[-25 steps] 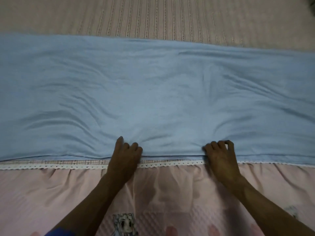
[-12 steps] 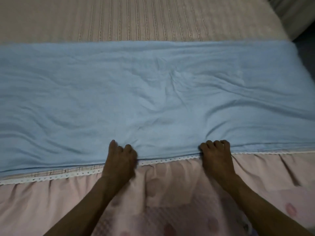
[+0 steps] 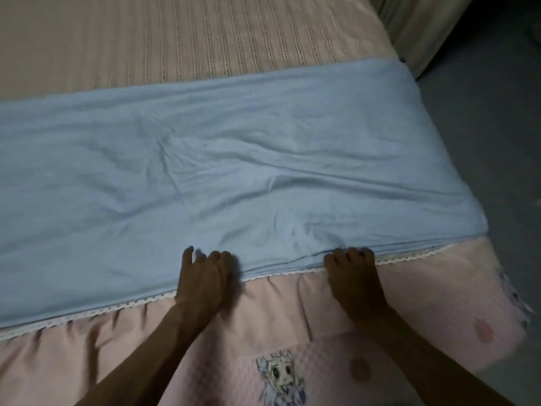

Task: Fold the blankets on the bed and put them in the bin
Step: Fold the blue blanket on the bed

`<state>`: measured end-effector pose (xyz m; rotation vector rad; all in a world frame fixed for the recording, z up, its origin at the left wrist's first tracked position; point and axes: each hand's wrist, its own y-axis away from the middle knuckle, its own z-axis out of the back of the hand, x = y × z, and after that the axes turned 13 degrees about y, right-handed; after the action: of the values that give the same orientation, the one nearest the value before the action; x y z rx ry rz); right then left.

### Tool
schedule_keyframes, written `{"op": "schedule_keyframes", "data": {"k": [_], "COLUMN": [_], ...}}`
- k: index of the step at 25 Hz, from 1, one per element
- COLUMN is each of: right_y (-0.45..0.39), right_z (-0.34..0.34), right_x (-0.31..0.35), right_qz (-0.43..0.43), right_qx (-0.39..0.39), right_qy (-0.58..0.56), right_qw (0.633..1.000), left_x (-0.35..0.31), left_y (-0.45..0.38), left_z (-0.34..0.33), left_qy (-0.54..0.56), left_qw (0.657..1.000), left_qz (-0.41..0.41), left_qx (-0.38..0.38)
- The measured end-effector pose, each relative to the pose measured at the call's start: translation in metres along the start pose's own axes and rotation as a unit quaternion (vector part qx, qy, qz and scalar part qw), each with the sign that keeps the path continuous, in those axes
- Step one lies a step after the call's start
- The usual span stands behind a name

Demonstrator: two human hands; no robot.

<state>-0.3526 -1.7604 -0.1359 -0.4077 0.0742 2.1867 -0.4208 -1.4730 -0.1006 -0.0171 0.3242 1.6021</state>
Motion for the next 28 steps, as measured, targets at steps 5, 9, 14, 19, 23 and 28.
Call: {"op": "schedule_keyframes", "data": {"k": [5,9,14,19,23,28], "right_y": [-0.009,0.006,-0.002,0.024,0.023,0.022], "right_z": [-0.010,-0.029,-0.044,-0.042,-0.034,-0.073], "right_x": [-0.044,-0.077,-0.087,-0.096,-0.121,-0.201], "right_qz": [-0.066,-0.061,-0.075,-0.053,-0.069,-0.067], "right_qx": [0.005,0.009,0.007,-0.016,0.039,0.043], "right_qy": [-0.048,-0.201,-0.091,-0.104,-0.045,-0.017], "right_qw": [0.997,0.978,0.993,0.993,0.996,0.997], "left_x": [-0.066,-0.089,-0.107,-0.113,-0.146,-0.207], "left_y": [-0.032,-0.049,-0.059,-0.042,-0.049,-0.085], "left_z": [-0.017,-0.021,-0.015,-0.011,0.003,-0.030], "left_qy": [0.017,0.016,-0.048,-0.093,-0.119,-0.062], "left_qw": [0.998,0.999,0.994,0.984,0.982,0.994], "left_qz": [-0.060,-0.041,-0.049,-0.066,-0.025,-0.048], "left_qx": [0.029,0.022,0.087,0.139,0.145,0.078]}}
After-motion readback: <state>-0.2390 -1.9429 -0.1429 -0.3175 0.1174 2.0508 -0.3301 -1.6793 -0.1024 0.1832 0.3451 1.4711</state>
